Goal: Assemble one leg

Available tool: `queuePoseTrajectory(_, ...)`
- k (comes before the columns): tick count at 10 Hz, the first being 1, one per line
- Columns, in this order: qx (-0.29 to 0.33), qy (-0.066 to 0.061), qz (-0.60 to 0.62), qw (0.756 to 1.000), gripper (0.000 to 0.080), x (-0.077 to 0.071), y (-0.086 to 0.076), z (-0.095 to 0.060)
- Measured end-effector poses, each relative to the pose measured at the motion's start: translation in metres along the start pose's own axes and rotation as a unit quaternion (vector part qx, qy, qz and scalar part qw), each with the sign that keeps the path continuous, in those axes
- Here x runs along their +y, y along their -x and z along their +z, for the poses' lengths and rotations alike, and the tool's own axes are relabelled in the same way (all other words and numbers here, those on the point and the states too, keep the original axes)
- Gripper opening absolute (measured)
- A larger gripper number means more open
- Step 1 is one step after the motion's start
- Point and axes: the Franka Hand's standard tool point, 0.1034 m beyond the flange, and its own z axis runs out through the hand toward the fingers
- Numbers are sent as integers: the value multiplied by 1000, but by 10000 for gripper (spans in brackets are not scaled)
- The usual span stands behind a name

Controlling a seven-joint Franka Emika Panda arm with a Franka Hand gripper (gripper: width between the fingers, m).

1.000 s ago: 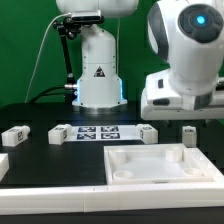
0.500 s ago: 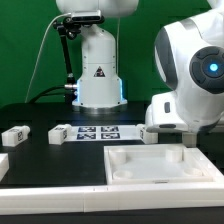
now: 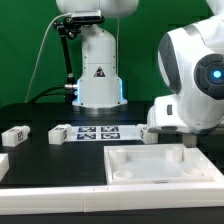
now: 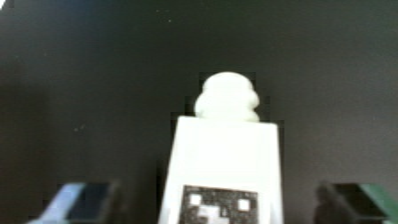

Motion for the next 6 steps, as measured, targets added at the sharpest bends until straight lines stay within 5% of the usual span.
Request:
queuePoseTrajectory(2,0,0,0,1000,283,0,0,0)
queuePoseTrajectory(6,0,0,0,1000,284,0,0,0)
